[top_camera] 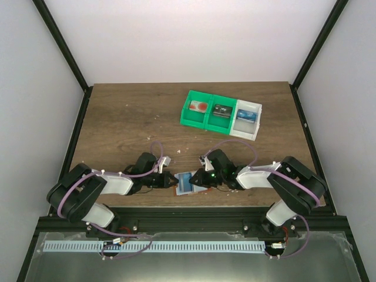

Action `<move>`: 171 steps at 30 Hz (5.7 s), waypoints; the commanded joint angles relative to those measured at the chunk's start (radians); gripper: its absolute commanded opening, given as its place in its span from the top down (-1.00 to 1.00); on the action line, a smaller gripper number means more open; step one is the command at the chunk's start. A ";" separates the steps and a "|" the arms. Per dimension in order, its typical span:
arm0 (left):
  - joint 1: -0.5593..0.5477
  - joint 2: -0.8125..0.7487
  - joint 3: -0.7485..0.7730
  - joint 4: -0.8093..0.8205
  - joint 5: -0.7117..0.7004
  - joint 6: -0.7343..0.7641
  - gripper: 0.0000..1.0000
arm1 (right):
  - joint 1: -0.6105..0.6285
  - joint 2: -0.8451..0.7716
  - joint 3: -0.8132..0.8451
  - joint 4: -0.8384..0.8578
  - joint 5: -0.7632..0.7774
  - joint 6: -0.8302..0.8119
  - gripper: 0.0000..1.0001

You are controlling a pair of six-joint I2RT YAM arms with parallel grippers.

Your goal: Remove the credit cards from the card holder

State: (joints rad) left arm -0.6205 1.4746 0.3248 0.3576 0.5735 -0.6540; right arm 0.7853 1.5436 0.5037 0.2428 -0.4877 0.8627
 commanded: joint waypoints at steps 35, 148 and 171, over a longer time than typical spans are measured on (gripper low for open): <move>-0.001 0.052 -0.007 -0.023 0.002 0.019 0.90 | -0.062 -0.051 -0.081 0.050 0.009 -0.008 0.99; 0.134 -0.567 -0.039 0.153 0.172 -0.884 -0.18 | 0.336 -0.419 -0.039 0.179 0.736 -1.248 0.99; 0.136 -0.529 -0.154 0.280 0.168 -0.946 1.00 | 0.445 -0.347 -0.025 0.210 0.792 -1.297 0.86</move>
State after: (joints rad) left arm -0.4885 0.9360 0.1970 0.5808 0.7456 -1.5944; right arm 1.2152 1.2072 0.4656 0.4274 0.3077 -0.4416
